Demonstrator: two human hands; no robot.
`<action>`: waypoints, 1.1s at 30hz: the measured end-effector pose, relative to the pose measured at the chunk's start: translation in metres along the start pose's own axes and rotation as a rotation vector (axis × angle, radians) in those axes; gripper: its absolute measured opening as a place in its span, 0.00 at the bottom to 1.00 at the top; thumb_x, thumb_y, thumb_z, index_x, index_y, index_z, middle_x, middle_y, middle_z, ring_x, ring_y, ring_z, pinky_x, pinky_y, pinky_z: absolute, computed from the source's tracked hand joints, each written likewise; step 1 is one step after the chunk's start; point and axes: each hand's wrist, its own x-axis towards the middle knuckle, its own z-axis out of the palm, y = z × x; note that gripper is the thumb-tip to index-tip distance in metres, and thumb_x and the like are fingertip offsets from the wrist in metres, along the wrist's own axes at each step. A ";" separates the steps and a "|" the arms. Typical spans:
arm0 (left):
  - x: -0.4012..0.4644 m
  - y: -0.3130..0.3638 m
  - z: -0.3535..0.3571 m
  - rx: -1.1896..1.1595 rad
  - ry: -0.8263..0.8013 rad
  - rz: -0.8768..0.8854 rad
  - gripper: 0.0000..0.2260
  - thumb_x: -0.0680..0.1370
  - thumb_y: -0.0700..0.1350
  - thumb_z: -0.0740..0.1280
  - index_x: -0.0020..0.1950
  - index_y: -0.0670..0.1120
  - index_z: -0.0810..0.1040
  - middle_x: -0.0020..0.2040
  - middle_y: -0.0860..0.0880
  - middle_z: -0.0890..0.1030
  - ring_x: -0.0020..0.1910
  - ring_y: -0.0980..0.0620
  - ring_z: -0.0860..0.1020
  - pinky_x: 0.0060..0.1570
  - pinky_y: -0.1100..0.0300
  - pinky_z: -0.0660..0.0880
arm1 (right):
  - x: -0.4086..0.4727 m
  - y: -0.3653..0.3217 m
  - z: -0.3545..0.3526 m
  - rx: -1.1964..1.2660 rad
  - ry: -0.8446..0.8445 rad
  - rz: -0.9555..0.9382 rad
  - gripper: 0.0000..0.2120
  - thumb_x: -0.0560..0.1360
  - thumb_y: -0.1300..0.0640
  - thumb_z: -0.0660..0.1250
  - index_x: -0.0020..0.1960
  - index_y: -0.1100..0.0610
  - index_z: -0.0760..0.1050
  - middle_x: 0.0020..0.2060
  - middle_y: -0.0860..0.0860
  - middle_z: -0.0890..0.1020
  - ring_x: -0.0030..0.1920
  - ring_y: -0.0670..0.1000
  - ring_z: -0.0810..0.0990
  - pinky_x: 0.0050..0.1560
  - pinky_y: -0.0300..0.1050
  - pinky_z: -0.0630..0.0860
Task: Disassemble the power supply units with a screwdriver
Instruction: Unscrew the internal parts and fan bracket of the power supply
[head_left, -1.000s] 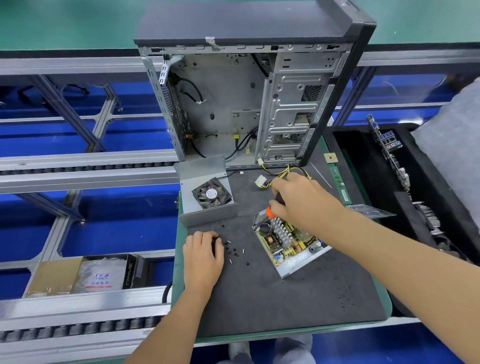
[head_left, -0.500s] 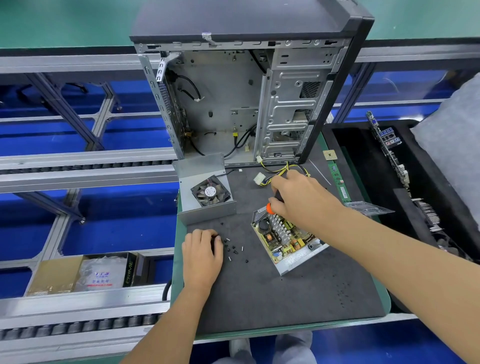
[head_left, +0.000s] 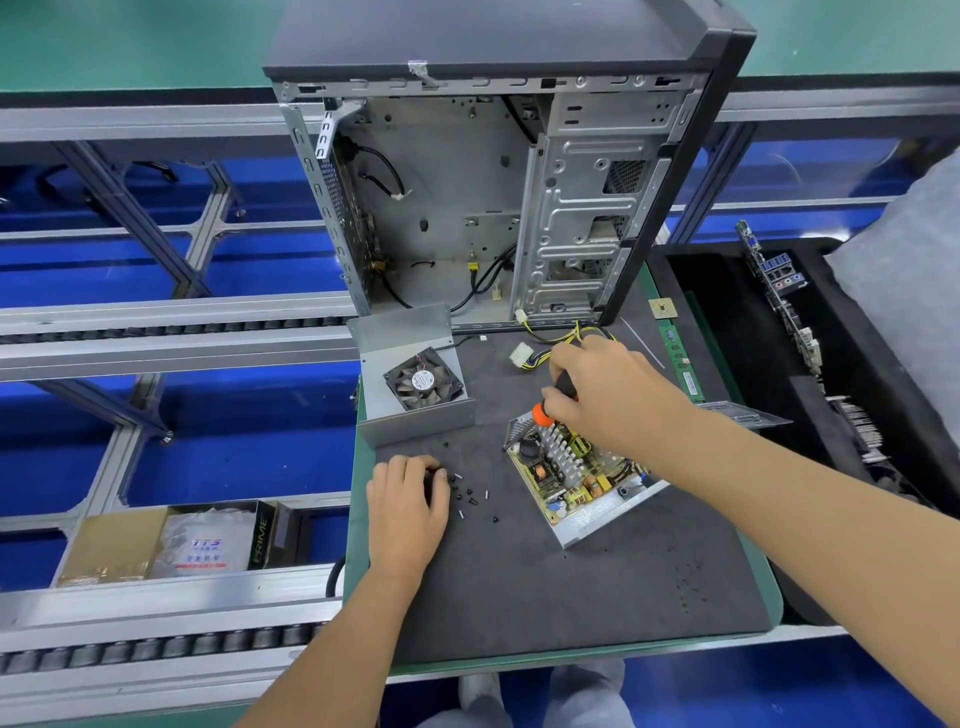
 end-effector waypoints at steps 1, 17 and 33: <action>-0.001 0.000 -0.001 -0.012 -0.009 0.025 0.05 0.77 0.46 0.71 0.51 0.47 0.80 0.47 0.50 0.78 0.46 0.47 0.73 0.46 0.50 0.72 | 0.000 0.001 0.000 0.014 0.002 -0.001 0.09 0.77 0.49 0.64 0.48 0.55 0.73 0.44 0.54 0.74 0.42 0.59 0.75 0.46 0.54 0.76; 0.012 0.044 -0.002 -0.167 -0.268 0.157 0.06 0.76 0.44 0.75 0.51 0.45 0.84 0.40 0.53 0.78 0.44 0.50 0.76 0.48 0.55 0.75 | -0.009 0.023 0.012 0.189 0.022 0.043 0.07 0.75 0.47 0.66 0.42 0.49 0.72 0.39 0.47 0.73 0.41 0.54 0.75 0.40 0.46 0.71; -0.015 0.115 -0.018 -0.247 -0.473 0.516 0.27 0.75 0.65 0.66 0.59 0.44 0.82 0.50 0.49 0.82 0.51 0.52 0.76 0.57 0.60 0.70 | -0.026 0.066 -0.011 0.298 0.104 0.201 0.07 0.75 0.47 0.68 0.45 0.49 0.75 0.37 0.48 0.80 0.34 0.47 0.75 0.36 0.45 0.75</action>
